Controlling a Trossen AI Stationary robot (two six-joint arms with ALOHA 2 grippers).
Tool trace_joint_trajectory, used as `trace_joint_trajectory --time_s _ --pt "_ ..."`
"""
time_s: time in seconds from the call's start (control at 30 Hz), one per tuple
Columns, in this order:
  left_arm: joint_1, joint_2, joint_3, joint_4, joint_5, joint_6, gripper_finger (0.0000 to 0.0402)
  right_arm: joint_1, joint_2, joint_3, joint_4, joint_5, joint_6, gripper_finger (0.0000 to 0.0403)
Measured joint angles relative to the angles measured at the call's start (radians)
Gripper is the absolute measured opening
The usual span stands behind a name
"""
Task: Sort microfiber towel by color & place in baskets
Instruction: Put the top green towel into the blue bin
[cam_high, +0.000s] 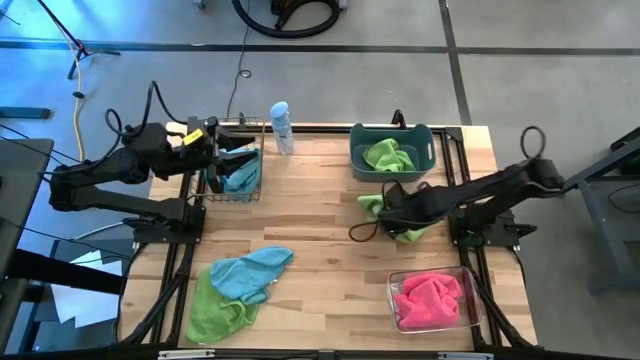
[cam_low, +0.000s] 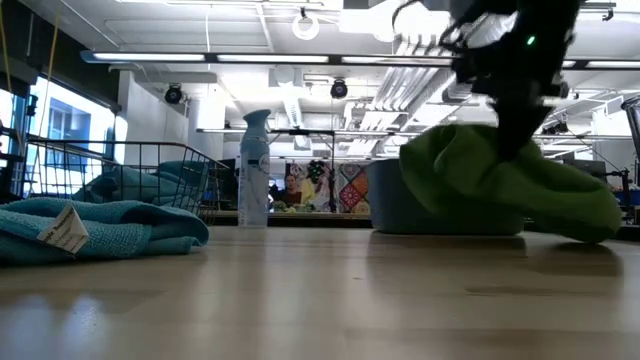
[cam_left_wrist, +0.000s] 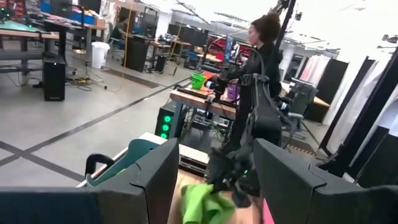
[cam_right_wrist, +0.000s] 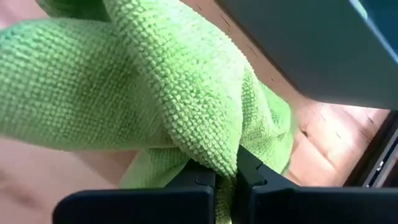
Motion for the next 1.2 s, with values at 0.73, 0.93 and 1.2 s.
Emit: trace_joint_trajectory --time_s 0.73,0.93,1.2 --pt "-0.012 0.06 0.0 0.0 0.005 -0.044 0.0195 -0.068 -0.125 0.001 0.994 -0.134 -0.57 0.0" --pt "-0.037 0.074 0.0 0.012 0.004 -0.043 0.0195 -0.167 -0.137 0.002 1.36 -0.418 -0.657 0.0" --pt "-0.1 0.14 0.0 0.2 0.004 0.021 0.0195 -0.255 -0.143 0.002 1.655 -0.679 -0.604 0.0"
